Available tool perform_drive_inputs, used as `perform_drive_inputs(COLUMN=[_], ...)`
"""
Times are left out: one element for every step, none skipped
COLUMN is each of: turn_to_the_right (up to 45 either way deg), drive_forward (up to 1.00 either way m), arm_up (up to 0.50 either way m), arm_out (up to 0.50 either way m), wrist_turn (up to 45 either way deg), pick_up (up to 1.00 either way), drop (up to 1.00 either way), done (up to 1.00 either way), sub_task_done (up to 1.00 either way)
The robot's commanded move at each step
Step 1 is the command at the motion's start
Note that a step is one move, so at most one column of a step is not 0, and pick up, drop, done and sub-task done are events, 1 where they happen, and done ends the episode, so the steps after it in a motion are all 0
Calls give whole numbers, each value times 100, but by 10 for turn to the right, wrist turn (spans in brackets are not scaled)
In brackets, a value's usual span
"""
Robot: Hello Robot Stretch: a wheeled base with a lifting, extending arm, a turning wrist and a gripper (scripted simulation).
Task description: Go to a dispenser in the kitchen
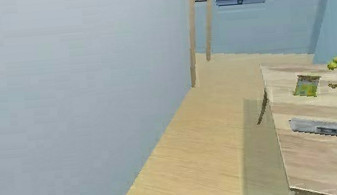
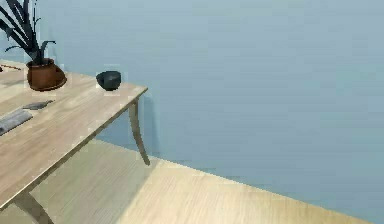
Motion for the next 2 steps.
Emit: perform_drive_inputs(turn_to_the_right=[-60,0], drive_forward=[0,55], arm_up=[0,0], arm_out=[0,0], wrist_turn=[0,0], pick_up=[0,0], drop=[0,0], done=[0,0], sub_task_done=[0,0])
